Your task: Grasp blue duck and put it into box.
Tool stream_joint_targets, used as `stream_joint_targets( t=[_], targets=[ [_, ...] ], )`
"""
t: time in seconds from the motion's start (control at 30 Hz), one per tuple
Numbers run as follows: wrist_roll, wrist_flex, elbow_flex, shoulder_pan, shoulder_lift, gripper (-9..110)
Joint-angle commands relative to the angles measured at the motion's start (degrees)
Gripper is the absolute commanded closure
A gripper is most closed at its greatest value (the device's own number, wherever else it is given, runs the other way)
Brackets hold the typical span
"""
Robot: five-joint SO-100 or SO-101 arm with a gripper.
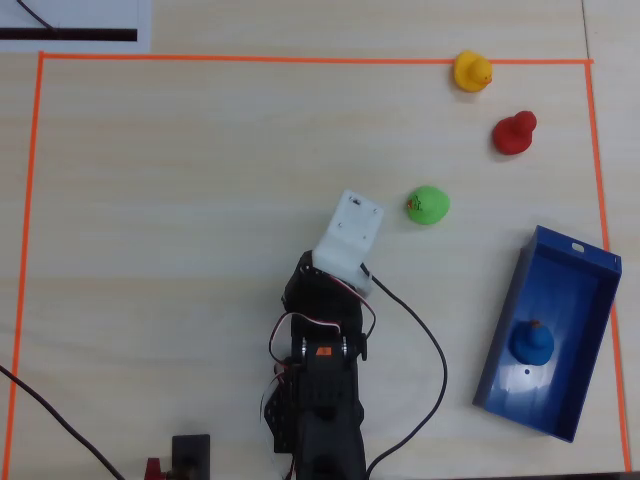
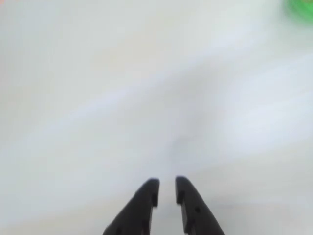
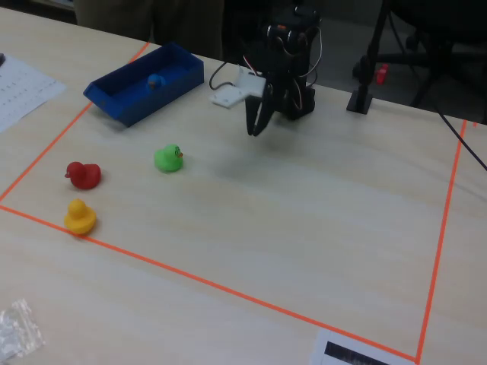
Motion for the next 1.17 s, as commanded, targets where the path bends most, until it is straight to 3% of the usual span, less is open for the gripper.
stream_joint_targets(
  t=[0.0, 0.27, 0.43, 0.53, 1.13],
  targets=[
    [0.4, 4.3, 4.4, -4.5, 5.9, 101],
    [-9.4, 10.1, 11.7, -5.4, 6.7, 101],
    [-7.6, 10.5, 12.0, -5.1, 6.7, 101],
    [-7.6, 10.5, 12.0, -4.9, 6.7, 94],
    [-7.6, 10.5, 12.0, -4.9, 6.7, 94]
  ],
)
